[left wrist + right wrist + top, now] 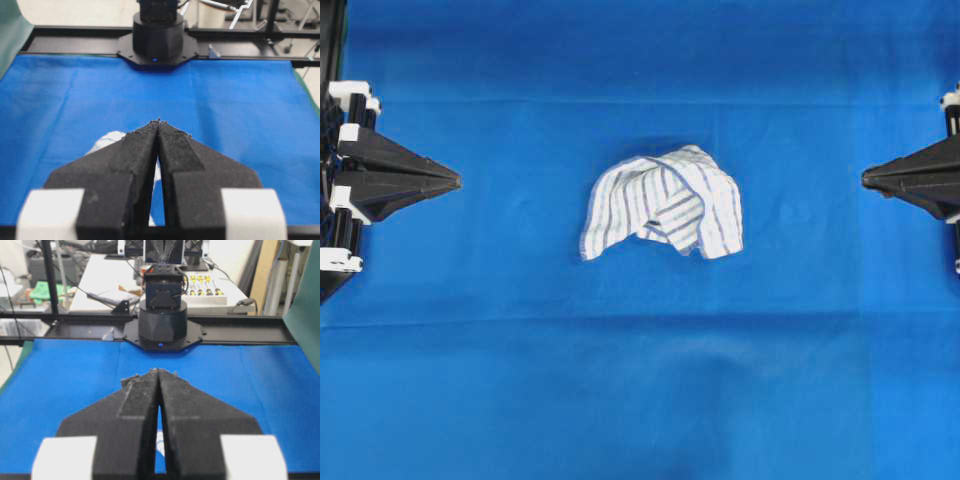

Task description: Lift the towel with both arms.

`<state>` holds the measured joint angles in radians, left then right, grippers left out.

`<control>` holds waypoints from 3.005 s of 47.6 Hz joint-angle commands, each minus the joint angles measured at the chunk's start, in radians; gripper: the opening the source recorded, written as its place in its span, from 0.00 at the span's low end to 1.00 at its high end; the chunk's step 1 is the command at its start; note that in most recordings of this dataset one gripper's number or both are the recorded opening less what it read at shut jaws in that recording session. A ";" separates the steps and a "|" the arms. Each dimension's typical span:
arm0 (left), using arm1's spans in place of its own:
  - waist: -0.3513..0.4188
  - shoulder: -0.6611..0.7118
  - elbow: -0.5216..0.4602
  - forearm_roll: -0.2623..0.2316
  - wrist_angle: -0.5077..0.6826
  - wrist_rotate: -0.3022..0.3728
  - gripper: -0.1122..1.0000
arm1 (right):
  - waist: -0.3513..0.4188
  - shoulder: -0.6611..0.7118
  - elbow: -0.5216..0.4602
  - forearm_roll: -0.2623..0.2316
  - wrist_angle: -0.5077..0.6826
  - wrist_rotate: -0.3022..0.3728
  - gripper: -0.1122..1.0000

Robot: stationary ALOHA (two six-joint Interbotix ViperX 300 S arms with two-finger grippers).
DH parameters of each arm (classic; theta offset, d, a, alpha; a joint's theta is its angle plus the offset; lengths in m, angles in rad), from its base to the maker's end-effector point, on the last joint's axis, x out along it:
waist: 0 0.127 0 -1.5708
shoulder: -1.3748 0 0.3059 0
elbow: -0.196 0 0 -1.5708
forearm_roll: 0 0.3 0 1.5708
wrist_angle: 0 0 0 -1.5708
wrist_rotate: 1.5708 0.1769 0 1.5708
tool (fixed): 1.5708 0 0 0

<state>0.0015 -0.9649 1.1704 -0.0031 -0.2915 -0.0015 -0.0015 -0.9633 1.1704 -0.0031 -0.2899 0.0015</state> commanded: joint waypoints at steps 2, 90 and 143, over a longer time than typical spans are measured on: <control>0.003 0.035 -0.052 -0.023 -0.005 -0.002 0.10 | -0.002 0.012 -0.026 0.000 0.005 -0.003 0.10; 0.083 1.181 -0.365 -0.028 -0.123 -0.003 0.86 | -0.054 1.071 -0.365 0.008 0.152 0.035 0.66; 0.078 0.715 -0.472 -0.028 0.367 -0.002 0.14 | -0.092 0.707 -0.500 -0.028 0.431 0.026 0.21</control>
<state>0.0828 -0.1871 0.7302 -0.0291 0.0430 -0.0046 -0.0905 -0.1933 0.7148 -0.0138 0.1074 0.0291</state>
